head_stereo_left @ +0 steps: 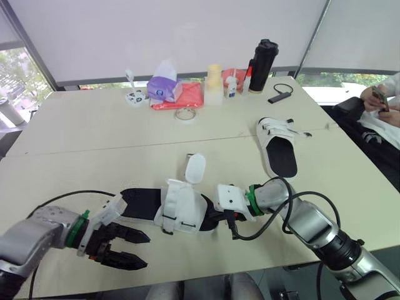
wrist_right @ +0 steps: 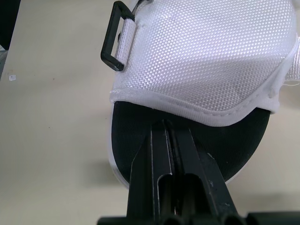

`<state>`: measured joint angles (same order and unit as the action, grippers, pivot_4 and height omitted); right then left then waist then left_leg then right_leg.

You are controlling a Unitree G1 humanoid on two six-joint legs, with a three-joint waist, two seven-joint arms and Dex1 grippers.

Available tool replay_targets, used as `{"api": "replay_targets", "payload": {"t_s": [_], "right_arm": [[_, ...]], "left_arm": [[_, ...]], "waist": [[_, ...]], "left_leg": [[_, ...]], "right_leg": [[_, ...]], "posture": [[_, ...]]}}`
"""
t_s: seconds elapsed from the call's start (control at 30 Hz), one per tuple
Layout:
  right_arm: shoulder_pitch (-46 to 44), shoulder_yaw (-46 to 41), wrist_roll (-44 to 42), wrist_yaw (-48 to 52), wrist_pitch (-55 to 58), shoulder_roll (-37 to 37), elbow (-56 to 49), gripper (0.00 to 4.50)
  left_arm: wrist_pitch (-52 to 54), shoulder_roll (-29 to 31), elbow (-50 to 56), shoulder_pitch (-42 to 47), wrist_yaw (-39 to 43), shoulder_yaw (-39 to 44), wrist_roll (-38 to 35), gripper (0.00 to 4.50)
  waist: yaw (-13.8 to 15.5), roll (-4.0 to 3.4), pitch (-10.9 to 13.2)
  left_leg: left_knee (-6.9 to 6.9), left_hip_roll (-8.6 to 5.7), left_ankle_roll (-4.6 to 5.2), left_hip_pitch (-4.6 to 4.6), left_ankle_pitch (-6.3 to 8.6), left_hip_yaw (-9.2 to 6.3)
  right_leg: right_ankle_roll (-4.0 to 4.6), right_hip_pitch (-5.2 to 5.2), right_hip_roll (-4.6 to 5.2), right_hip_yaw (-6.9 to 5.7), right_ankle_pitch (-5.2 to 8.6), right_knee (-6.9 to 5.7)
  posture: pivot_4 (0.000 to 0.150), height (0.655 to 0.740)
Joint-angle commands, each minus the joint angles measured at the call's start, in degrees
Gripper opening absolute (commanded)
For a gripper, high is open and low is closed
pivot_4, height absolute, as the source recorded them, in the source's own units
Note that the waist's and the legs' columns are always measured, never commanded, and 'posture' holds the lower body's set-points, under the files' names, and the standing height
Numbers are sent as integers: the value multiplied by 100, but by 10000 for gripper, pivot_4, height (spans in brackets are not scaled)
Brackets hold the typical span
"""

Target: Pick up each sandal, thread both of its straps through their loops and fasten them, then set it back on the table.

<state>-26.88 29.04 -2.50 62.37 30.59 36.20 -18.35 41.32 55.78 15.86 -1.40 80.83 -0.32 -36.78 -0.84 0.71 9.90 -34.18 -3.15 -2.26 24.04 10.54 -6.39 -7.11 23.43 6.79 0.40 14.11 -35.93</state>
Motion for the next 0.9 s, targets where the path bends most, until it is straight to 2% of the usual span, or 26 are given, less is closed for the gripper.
{"api": "replay_targets", "payload": {"t_s": [0.03, 0.53, 0.9], "right_arm": [[46, 126, 115, -16, 64, 17, 89, 0], [62, 141, 122, -5, 65, 33, 60, 0], [27, 162, 144, 5, 22, 9, 116, 0]], "left_arm": [[-347, -116, 95, -156, -222, 119, 120, 37912], [-1496, -1036, 408, -925, -1312, 212, 516, 37912], [-1618, -1094, 491, -893, -1705, 262, 581, 37912]], "waist": [[-4, 0, 0], [-1, -1, -2], [-1, 0, -3]], "left_leg": [[0, 0, 0, 1, 0, 0], [4, 1, -14, 2, 9, 0], [7, 1, -16, 4, 10, 0]], "right_leg": [[0, 2, 0, 0, 0, 0], [2, 0, 2, 2, 0, 13], [2, -3, 2, 1, 0, 26]], "posture": [[1500, 7400], [1500, 7400], [1500, 7400]]}}
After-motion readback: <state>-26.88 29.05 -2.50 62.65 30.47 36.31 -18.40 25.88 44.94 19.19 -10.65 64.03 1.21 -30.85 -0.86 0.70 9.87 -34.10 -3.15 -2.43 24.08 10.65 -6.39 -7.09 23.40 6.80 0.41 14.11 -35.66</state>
